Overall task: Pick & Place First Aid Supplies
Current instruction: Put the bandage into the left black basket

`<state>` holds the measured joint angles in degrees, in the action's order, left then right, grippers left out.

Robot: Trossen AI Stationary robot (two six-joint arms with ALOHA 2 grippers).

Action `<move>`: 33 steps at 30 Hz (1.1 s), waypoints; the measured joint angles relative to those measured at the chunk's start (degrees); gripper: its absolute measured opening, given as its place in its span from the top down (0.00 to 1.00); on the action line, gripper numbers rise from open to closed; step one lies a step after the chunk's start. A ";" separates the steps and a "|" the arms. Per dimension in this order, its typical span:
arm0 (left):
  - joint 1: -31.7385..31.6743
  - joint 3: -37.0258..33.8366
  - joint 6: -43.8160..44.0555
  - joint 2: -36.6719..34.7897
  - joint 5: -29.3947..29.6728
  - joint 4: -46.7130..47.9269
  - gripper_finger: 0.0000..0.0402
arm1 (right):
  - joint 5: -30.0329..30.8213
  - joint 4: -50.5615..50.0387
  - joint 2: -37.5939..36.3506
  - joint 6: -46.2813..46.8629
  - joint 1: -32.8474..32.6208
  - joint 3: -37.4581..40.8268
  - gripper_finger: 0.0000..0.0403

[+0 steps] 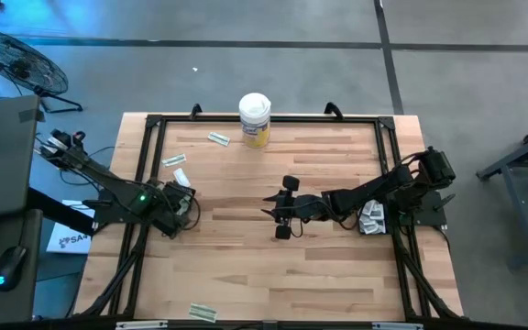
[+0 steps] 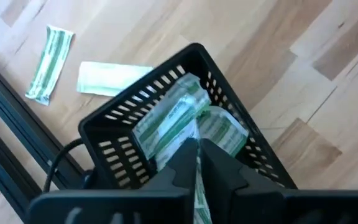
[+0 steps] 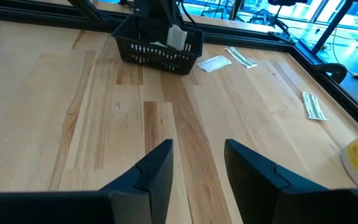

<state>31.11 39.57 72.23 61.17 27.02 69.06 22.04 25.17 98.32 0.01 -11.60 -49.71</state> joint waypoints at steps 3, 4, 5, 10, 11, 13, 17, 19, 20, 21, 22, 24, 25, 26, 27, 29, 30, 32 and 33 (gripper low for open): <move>0.00 0.00 0.04 0.50 -0.69 -0.14 0.87 | -0.07 -0.02 0.00 -0.02 0.00 0.00 0.66; 0.00 -0.02 0.02 0.54 -0.87 -0.14 0.82 | -0.07 -0.02 0.00 -0.02 0.00 0.00 0.66; 0.00 -0.01 0.04 0.57 -0.96 -0.16 0.78 | -0.07 0.00 0.00 -0.02 0.08 0.00 0.66; 0.00 1.79 -0.36 0.54 -0.62 0.13 0.62 | -0.07 0.00 0.00 -0.02 0.12 0.00 0.66; 0.00 2.84 -0.74 0.54 0.83 -0.01 0.60 | -0.09 -0.02 0.00 -0.02 0.26 0.00 0.66; -0.19 5.08 -1.63 0.54 5.26 -0.11 0.59 | -0.11 0.00 0.00 -0.01 0.45 0.00 0.66; -5.22 7.73 -4.27 0.50 11.16 -0.24 0.58 | -0.60 -0.01 0.00 0.13 1.01 0.00 0.66; -9.51 7.73 -7.02 0.50 12.70 -0.62 0.58 | -1.01 -0.01 0.00 0.15 1.11 0.00 0.66; -11.90 7.72 -8.64 0.52 13.40 -0.89 0.58 | -1.07 -0.02 0.00 0.12 1.11 0.00 0.66; -14.42 7.70 -10.34 0.52 14.19 -1.40 0.58 | -1.17 -0.02 0.00 0.09 1.09 0.00 0.66; -17.24 7.67 -12.43 0.52 14.55 -2.82 0.58 | -1.23 -0.02 0.00 0.09 1.09 0.00 0.66; -22.67 7.67 -18.46 0.52 15.24 -8.02 0.58 | -1.33 -0.02 0.00 0.09 1.07 0.00 0.66; -25.37 7.67 -22.18 0.52 15.03 -11.14 0.58 | -1.38 -0.02 0.00 0.07 1.05 0.00 0.66; -27.96 7.67 -26.17 0.52 14.38 -14.63 0.58 | -1.59 -0.04 0.00 0.07 1.07 0.00 0.66; -30.46 7.67 -30.12 0.52 13.44 -18.24 0.58 | -2.01 -0.06 0.00 0.07 1.07 0.00 0.66; -35.12 7.67 -36.62 0.67 11.58 -24.75 0.58 | -3.31 -0.31 0.00 0.07 1.07 0.00 0.66; -37.17 7.67 -39.29 1.03 10.98 -28.00 0.58 | -4.09 -0.85 0.00 0.06 1.03 0.00 0.66; -40.84 7.66 -42.99 1.83 10.81 -32.46 0.58 | -5.58 -2.73 0.00 -0.04 0.70 0.00 0.66; -42.58 7.65 -44.24 2.31 10.98 -33.91 0.58 | -6.05 -3.70 0.00 -0.30 0.48 0.00 0.66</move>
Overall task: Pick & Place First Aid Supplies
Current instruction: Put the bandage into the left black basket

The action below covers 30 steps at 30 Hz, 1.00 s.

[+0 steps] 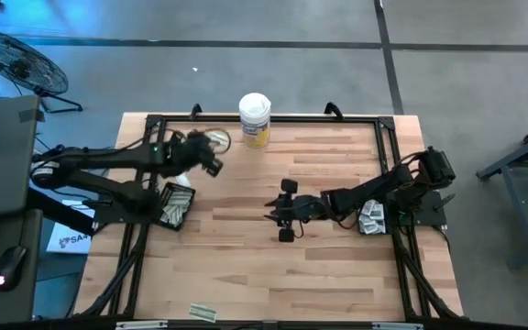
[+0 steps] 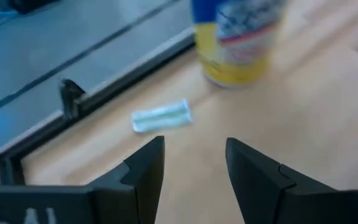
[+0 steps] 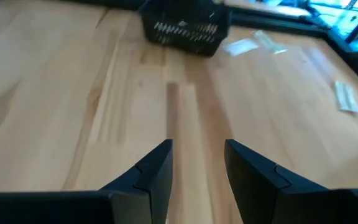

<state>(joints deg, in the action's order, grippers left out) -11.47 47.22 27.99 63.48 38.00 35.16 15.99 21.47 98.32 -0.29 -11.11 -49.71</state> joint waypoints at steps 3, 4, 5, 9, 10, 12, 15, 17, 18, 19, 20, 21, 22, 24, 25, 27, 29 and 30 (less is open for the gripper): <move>-4.76 0.00 -1.90 2.55 -0.23 -3.25 0.58 | 0.57 -1.76 0.00 -0.05 -0.74 0.00 0.66; -6.19 -0.06 -2.26 3.71 -0.72 -3.93 0.58 | 1.01 -2.03 0.00 -0.06 -0.95 0.00 0.66; -7.46 -0.09 -2.44 5.04 -1.44 -5.13 0.58 | 1.56 -2.03 0.00 -0.12 -1.15 0.00 0.66; -11.43 -0.09 -4.37 11.75 -4.76 -11.09 0.58 | 2.88 -1.87 0.00 -0.14 -1.44 0.00 0.66; -12.17 -0.09 -4.78 13.62 -5.88 -12.85 0.58 | 2.90 -1.87 0.00 0.11 -1.44 0.00 0.66; -13.63 -0.09 -5.35 17.32 -7.55 -16.73 0.58 | 2.94 -1.90 0.00 0.23 -1.44 0.00 0.66; -15.68 -0.09 -5.45 22.52 -9.73 -22.05 0.58 | 2.92 -1.94 0.00 1.17 -1.44 0.00 0.66; -16.77 -0.09 -5.29 25.53 -10.67 -24.60 0.58 | 2.88 -1.95 0.00 1.82 -1.44 0.00 0.66; -17.26 -0.09 -5.25 26.73 -10.66 -25.41 0.58 | 2.83 -1.97 0.00 1.85 -1.44 0.00 0.66; -17.61 -0.09 -5.25 27.87 -10.68 -26.47 0.58 | 2.81 -1.98 0.00 1.90 -1.44 0.00 0.66; -17.93 -0.09 -5.25 28.79 -10.70 -27.27 0.58 | 2.72 -1.98 0.00 2.06 -1.44 0.00 0.66; -18.04 -0.09 -5.28 29.60 -10.68 -27.93 0.58 | 2.73 -1.98 0.00 2.55 -1.44 0.00 0.66; -18.23 -0.09 -5.29 30.43 -10.73 -28.95 0.58 | 2.75 -2.01 0.00 2.83 -1.44 0.00 0.66; -18.15 -0.09 -5.57 31.84 -11.17 -30.43 0.58 | 2.92 -2.01 0.00 2.84 -1.44 0.00 0.66; -18.16 -0.09 -5.66 32.47 -11.74 -31.14 0.58 | 2.91 -2.01 0.00 2.96 -1.44 0.00 0.66; -18.16 -0.07 -5.68 33.82 -11.91 -31.56 0.58 | 2.92 -2.01 0.00 3.36 -1.44 0.00 0.66; -18.16 -0.07 -5.68 35.30 -10.79 -31.78 0.58 | 2.94 -2.00 0.00 3.94 -1.44 0.00 0.66; -18.17 -0.07 -5.68 35.91 -10.57 -32.01 0.58 | 2.93 -1.98 0.00 4.25 -1.44 0.00 0.66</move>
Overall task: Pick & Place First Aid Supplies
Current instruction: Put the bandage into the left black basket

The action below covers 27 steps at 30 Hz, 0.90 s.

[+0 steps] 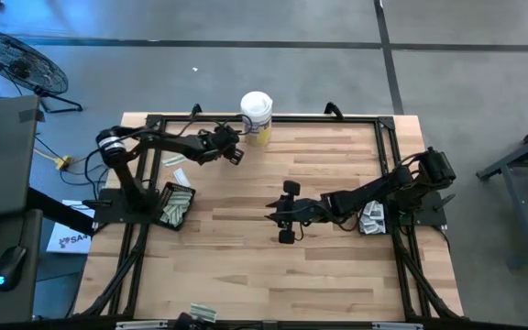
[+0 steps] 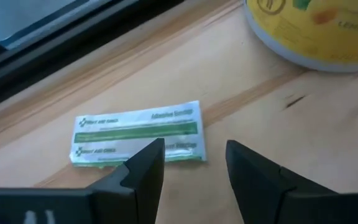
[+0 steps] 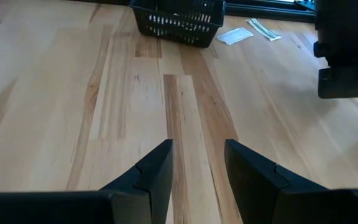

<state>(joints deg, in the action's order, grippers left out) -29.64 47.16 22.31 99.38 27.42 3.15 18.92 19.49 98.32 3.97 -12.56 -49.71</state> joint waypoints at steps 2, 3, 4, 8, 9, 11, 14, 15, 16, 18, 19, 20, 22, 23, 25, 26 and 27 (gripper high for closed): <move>0.02 -0.02 0.00 0.97 -0.01 -1.11 0.58 | 0.14 0.00 0.00 0.11 0.00 0.00 0.66; 0.02 -0.02 -0.01 1.39 0.06 -1.59 0.58 | 0.26 0.00 0.00 0.13 0.00 0.00 0.66; 0.02 -0.02 -0.16 1.85 0.16 -2.35 0.58 | 0.26 0.00 0.00 0.34 -0.04 0.00 0.66; 0.06 0.00 -0.96 2.96 1.85 -4.11 0.58 | 0.30 0.00 0.00 0.57 -0.05 0.00 0.66; 0.08 0.06 -1.03 3.22 2.76 -4.22 0.58 | 0.33 0.00 0.00 0.69 -0.11 0.00 0.66; 0.13 0.09 -1.05 3.53 3.40 -4.36 0.59 | 0.43 0.00 0.00 0.74 -0.13 0.00 0.66; 0.13 0.09 -1.05 3.60 3.48 -4.38 0.62 | 0.45 0.00 0.00 0.77 -0.13 0.00 0.66; 0.13 0.09 -1.11 3.62 3.84 -4.36 0.65 | 0.45 0.00 0.00 0.77 -0.13 0.00 0.66; 0.08 0.09 -1.33 3.64 4.23 -4.36 0.67 | 0.45 0.00 0.00 0.77 -0.13 0.00 0.66; -0.65 0.09 -1.46 3.66 4.08 -4.32 0.72 | 0.45 0.00 0.00 0.77 -0.13 0.00 0.66; -1.13 0.09 -1.44 3.66 3.22 -4.32 0.75 | 0.45 0.00 0.00 0.79 -0.13 0.00 0.66; -1.78 0.09 -1.20 3.65 2.20 -4.33 0.77 | 0.45 0.00 0.00 1.04 -0.13 0.00 0.66; -3.00 0.14 -1.05 3.78 0.41 -4.42 0.82 | 0.45 -0.02 0.00 1.18 -0.13 0.00 0.66; -3.55 0.16 -1.05 3.79 -0.15 -4.47 0.84 | 0.45 0.00 0.00 1.16 -0.13 0.00 0.66; -4.37 0.20 -1.05 3.84 -0.57 -4.38 0.88 | 0.45 0.00 0.00 1.18 -0.13 0.00 0.66; -4.48 0.20 -1.11 3.86 -0.55 -4.30 0.90 | 0.45 -0.01 0.00 1.16 -0.13 0.00 0.66; -4.53 0.20 -1.46 3.88 -0.34 -4.24 0.92 | 0.45 -0.02 0.00 1.13 -0.13 0.00 0.66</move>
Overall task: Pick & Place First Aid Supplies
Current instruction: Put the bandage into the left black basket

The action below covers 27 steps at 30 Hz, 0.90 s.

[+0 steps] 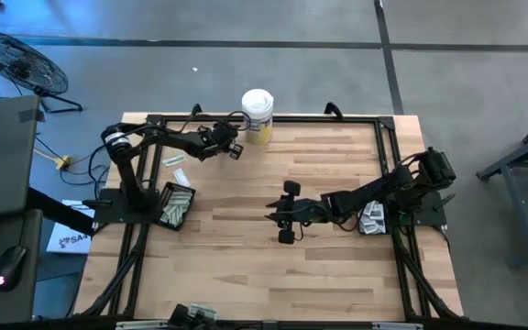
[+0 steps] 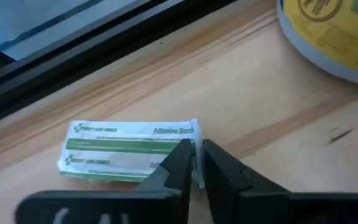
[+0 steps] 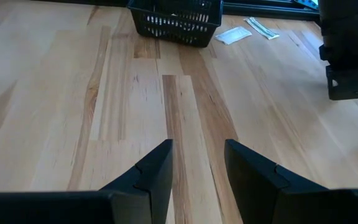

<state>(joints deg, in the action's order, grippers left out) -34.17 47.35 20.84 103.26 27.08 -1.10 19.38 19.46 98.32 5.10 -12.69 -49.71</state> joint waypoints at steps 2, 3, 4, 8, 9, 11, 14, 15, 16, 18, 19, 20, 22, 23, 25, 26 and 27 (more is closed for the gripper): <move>0.06 -0.02 -1.23 0.04 0.67 0.12 0.96 | 0.00 0.00 0.00 -0.06 0.00 0.00 0.66; 0.08 -0.04 -1.67 0.05 0.86 0.18 0.98 | 0.00 0.00 0.00 -0.06 0.00 0.00 0.66; 0.07 -0.05 -2.04 0.05 0.96 0.28 0.99 | 0.00 0.00 0.00 -0.08 0.00 0.00 0.66; 0.73 -0.18 -2.41 -1.19 1.73 3.21 0.99 | 0.00 -0.12 0.00 -0.15 0.00 0.00 0.66; 0.80 -0.28 -2.31 -2.07 1.88 4.84 1.00 | 0.00 -0.15 0.00 -0.15 0.00 0.00 0.66; 1.84 -0.51 -1.07 -4.85 2.15 9.02 1.00 | 0.00 -0.15 0.00 -0.15 -0.02 0.00 0.66; 4.56 -0.42 -0.05 -11.11 2.79 13.93 1.00 | 0.00 -0.42 0.00 -0.17 0.00 0.00 0.66; 5.82 -0.35 0.29 -13.48 2.77 16.00 1.00 | 0.00 -0.39 0.00 -0.16 0.00 0.00 0.66; 7.32 -0.35 0.45 -15.85 2.62 18.39 1.00 | 0.00 -0.37 0.00 -0.17 -0.02 0.00 0.66; 10.97 -0.37 1.14 -20.93 2.51 23.25 1.00 | 0.00 -0.40 0.00 -0.17 -0.02 0.00 0.66; 13.04 -0.36 1.98 -23.67 2.03 25.89 1.00 | 0.00 -0.42 0.00 -0.17 -0.02 0.00 0.66; 15.35 -0.32 2.48 -26.33 1.12 28.80 1.00 | 0.00 -0.37 0.00 -0.17 0.00 0.00 0.66; 20.27 -0.31 2.53 -31.27 -1.24 35.64 1.00 | 0.00 -0.37 0.00 -0.17 -0.01 0.00 0.66; 23.20 -0.31 2.55 -33.45 -2.06 39.36 1.00 | 0.00 -0.37 0.00 -0.17 -0.02 0.00 0.66; 29.10 -0.31 4.41 -37.50 -3.33 47.69 1.00 | 0.00 -0.37 0.00 -0.17 -0.02 0.00 0.66; 32.26 -0.31 6.08 -39.45 -4.40 51.89 1.00 | 0.00 -0.37 0.00 -0.17 -0.02 0.00 0.66; 35.60 -0.31 7.36 -41.19 -5.45 55.69 1.00 | 0.11 -0.37 0.00 -0.17 -0.01 0.00 0.66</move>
<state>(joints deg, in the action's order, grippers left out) 1.42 47.05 28.21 62.07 21.63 54.60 19.48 19.09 98.32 4.93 -12.70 -49.71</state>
